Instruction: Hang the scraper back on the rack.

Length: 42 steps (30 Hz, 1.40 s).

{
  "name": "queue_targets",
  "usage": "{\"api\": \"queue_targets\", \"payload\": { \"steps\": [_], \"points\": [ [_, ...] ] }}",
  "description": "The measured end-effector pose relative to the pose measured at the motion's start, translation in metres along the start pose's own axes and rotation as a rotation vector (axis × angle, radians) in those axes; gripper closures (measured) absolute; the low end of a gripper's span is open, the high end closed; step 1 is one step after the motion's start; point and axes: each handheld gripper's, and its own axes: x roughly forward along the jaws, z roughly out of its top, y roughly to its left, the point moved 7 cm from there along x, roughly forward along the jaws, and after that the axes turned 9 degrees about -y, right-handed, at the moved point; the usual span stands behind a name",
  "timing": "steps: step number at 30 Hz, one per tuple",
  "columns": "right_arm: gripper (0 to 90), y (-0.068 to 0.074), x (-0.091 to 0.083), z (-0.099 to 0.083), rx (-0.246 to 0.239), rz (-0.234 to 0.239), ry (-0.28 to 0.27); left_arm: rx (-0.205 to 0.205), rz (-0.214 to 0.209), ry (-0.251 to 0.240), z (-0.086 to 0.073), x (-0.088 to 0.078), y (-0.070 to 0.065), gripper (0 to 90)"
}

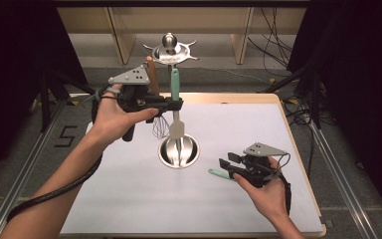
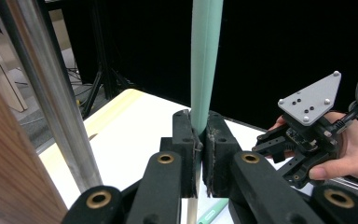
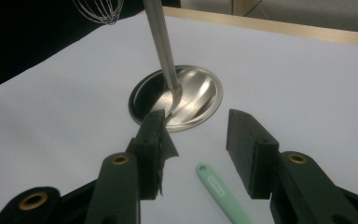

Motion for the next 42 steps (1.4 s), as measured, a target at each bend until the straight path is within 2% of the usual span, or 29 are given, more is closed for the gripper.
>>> {"api": "queue_targets", "payload": {
  "steps": [3,4,5,7,8,9,10,12,13,14,18,20,23,24,25,27,28,30,31,32,33,34,35,36,38,39,41,42],
  "points": [
    [58.3,0.0,0.0,0.0,-0.004,0.004,-0.005,0.01,-0.007,-0.003,0.001,0.0,0.001,83.9],
    [58.3,0.0,0.0,0.0,0.002,0.002,-0.004,-0.012,0.0,0.0,0.001,0.0,-0.001,83.9],
    [58.3,0.001,0.0,0.0,0.006,0.006,-0.008,0.005,-0.007,-0.003,0.002,0.0,0.0,83.9],
    [58.3,-0.001,0.001,0.0,-0.004,0.003,-0.013,-0.01,0.004,0.005,0.002,-0.002,0.0,83.9],
    [58.3,-0.003,0.001,0.001,-0.038,0.004,-0.027,0.005,-0.007,-0.001,0.003,-0.001,0.001,83.9],
    [58.3,-0.003,0.001,0.001,-0.037,0.004,-0.026,0.013,-0.008,-0.001,0.003,-0.001,0.002,83.9],
    [58.4,-0.004,0.001,0.001,-0.037,0.004,-0.026,0.0,-0.005,0.001,0.003,-0.002,0.001,83.9],
    [58.4,-0.003,0.001,0.001,-0.029,0.007,-0.023,0.004,-0.008,0.002,0.003,-0.001,0.002,83.8],
    [58.4,-0.002,0.001,0.001,-0.02,0.012,-0.018,-0.024,0.004,0.007,0.002,-0.002,0.001,83.9],
    [58.4,-0.001,0.001,0.001,-0.007,-0.001,-0.018,-0.018,-0.004,0.002,0.002,-0.001,0.001,83.9],
    [58.4,-0.001,0.001,0.001,-0.003,0.001,-0.015,0.007,-0.012,0.002,0.002,-0.001,0.005,83.9],
    [58.4,-0.005,0.001,0.002,-0.046,-0.008,-0.025,0.001,-0.012,0.0,0.002,-0.001,0.005,83.9],
    [58.6,-0.003,0.001,0.001,-0.03,0.0,-0.018,-0.014,-0.009,0.007,0.001,-0.001,0.005,83.9],
    [58.6,0.0,0.0,0.0,0.001,0.002,-0.008,-0.013,-0.008,0.006,0.001,-0.001,0.006,83.8],
    [58.6,0.0,0.001,0.0,0.005,0.002,-0.009,-0.009,-0.011,0.006,0.001,-0.001,0.006,83.8],
    [58.6,0.0,0.0,0.0,0.004,0.003,-0.009,-0.026,-0.008,0.006,0.001,-0.001,0.006,83.8],
    [58.6,-0.001,0.001,0.001,-0.011,-0.003,-0.019,-0.043,0.0,0.01,0.001,-0.002,0.005,83.8],
    [58.7,-0.001,0.002,0.002,-0.005,0.001,-0.036,-0.05,-0.001,0.011,0.001,-0.002,0.005,83.8],
    [58.7,-0.001,0.002,0.002,-0.007,0.0,-0.036,-0.035,-0.012,0.008,0.001,-0.001,0.006,83.8],
    [58.7,-0.001,0.002,0.002,-0.007,-0.001,-0.037,-0.044,-0.009,0.009,0.001,-0.001,0.006,83.8],
    [58.7,-0.001,0.002,0.002,-0.006,-0.001,-0.036,-0.037,-0.013,0.008,0.001,-0.001,0.007,83.8],
    [58.8,-0.005,0.001,0.002,-0.05,-0.011,-0.033,-0.022,-0.02,0.007,0.001,0.0,0.008,83.8],
    [58.8,-0.006,0.001,0.002,-0.067,-0.01,-0.034,-0.024,-0.019,0.008,0.001,0.0,0.009,83.8],
    [58.8,-0.006,0.001,0.002,-0.06,-0.01,-0.033,-0.029,-0.019,0.009,0.001,-0.001,0.009,83.8],
    [59.0,-0.005,0.001,0.002,-0.042,-0.009,-0.036,-0.077,-0.006,0.01,-0.001,-0.001,0.008,83.7],
    [59.0,-0.004,0.001,0.002,-0.031,-0.001,-0.028,-0.062,-0.013,0.006,-0.001,-0.001,0.01,83.7],
    [59.1,-0.004,0.001,0.002,-0.034,-0.003,-0.028,-0.095,-0.003,0.002,-0.002,-0.001,0.01,83.7],
    [59.1,-0.006,0.001,0.002,-0.059,-0.011,-0.03,-0.1,-0.001,0.001,-0.002,-0.001,0.01,83.6]
  ]
}}
